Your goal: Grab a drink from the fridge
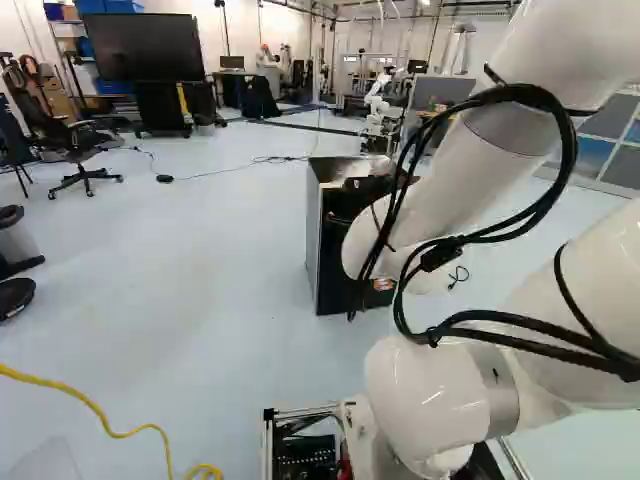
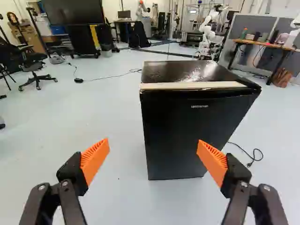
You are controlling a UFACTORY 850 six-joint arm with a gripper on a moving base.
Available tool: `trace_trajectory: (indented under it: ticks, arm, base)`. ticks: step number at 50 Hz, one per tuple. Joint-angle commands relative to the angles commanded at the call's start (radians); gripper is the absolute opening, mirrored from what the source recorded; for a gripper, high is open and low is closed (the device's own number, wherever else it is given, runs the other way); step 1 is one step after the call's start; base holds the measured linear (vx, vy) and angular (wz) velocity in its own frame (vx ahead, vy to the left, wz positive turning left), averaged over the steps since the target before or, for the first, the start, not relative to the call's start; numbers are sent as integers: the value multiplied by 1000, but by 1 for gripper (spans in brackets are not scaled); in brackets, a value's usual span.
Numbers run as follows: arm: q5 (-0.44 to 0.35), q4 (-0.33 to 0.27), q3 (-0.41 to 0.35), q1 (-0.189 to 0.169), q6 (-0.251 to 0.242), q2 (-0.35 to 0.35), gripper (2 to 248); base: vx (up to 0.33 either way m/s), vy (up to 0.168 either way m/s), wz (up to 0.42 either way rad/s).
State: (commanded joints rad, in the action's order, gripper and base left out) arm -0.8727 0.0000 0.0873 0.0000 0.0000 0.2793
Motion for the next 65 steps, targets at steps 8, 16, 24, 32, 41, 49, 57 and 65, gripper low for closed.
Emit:
trace_trajectory:
  ticks: [8,16,24,32,41,49,57,65]
  arm:
    - [0,0,0,0,0,0,247]
    - [0,0,0,0,0,0,247]
    - [0,0,0,0,0,0,247]
    - [0,0,0,0,0,0,247]
    - [0,0,0,0,0,0,247]
    - [0,0,0,0,0,0,247]
    - [0,0,0,0,0,0,247]
    - [0,0,0,0,0,0,247]
  base:
    - [0,0,0]
    - [0,0,0]
    - [0,0,0]
    - [0,0,0]
    - [0,0,0]
    - [0,0,0]
    - [2,2,-32]
    - [0,52,-76]
